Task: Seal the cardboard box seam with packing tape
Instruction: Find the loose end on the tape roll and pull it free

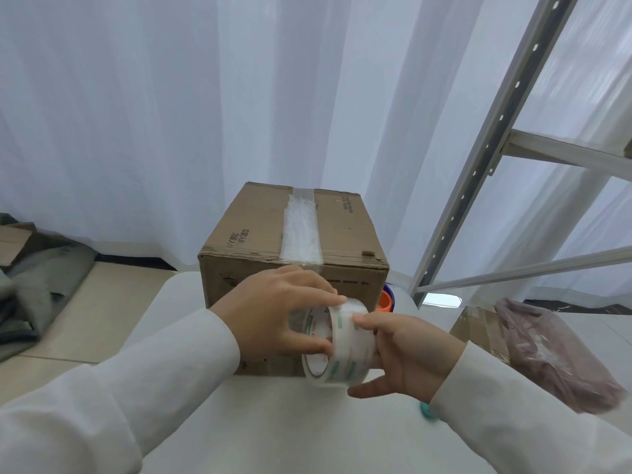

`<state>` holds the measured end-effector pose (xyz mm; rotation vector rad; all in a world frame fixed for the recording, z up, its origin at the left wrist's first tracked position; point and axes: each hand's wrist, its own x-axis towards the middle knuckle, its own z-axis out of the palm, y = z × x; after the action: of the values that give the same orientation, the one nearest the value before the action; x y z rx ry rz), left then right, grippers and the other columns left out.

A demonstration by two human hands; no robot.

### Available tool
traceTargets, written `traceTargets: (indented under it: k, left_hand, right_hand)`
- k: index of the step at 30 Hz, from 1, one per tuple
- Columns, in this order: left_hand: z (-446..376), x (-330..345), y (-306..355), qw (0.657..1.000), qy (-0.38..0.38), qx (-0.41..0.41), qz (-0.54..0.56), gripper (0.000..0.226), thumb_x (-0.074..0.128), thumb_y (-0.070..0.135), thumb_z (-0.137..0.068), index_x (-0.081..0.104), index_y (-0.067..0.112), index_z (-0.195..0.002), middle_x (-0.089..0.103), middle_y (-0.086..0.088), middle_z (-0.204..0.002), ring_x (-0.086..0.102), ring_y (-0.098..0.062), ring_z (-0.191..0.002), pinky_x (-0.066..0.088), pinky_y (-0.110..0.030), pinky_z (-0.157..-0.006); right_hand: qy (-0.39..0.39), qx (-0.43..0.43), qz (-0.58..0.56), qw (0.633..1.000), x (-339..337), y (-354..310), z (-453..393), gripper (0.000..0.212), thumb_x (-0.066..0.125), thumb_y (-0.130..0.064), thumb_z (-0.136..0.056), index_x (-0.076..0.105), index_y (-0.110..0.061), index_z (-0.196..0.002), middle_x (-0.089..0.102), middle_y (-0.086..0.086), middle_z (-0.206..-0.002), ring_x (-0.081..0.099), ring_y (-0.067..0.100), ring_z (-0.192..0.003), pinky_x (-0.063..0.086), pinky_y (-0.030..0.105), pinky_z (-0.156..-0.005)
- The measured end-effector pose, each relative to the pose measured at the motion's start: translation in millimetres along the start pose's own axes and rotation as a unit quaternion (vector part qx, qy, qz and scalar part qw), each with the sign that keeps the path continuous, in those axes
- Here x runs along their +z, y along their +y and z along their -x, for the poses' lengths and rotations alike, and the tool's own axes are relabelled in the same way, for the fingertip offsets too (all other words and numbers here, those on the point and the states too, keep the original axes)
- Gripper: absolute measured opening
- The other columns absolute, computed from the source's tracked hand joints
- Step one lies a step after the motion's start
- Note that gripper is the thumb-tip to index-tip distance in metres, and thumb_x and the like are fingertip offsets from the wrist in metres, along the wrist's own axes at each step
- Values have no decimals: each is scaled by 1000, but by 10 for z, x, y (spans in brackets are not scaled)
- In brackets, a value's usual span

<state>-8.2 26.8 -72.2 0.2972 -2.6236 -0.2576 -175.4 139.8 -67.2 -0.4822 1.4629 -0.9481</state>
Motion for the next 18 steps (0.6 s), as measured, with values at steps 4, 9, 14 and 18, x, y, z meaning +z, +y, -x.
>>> traceTargets:
  k: [4,9,14,18]
  left_hand:
    - [-30,46,24,995,51,73,-34,35,59,51,-73,72,26,-94,69,10,-90,54,-6,-80,51,-24,-65]
    - [-60,39,102,988,74,118,-62,23,57,42,-77,72,25,-73,65,8,-73,47,-5,-66,42,-18,-52]
    - [-63,72,129,988,75,117,-63,23,55,40,-79,70,25,-68,63,9,-71,49,-8,-62,42,-19,-48]
    - [-67,107,101,988,80,113,-64,20,57,35,-81,68,26,-68,63,10,-72,45,-6,-65,42,-19,-48]
  right_hand:
    - [19,5,11,1000,-31,18,-47,52,52,-22,-91,32,-17,-140,57,15,-130,55,39,-116,47,55,-86]
    - [36,5,74,997,-33,40,-67,49,55,-23,-89,38,-15,-134,60,14,-124,59,35,-111,51,51,-84]
    - [59,3,99,993,-22,12,-33,44,55,-23,-89,38,-16,-130,61,9,-113,61,28,-98,52,47,-82]
    - [80,-5,85,993,-29,2,-52,52,56,-22,-89,33,-14,-134,59,10,-120,57,30,-109,41,52,-99]
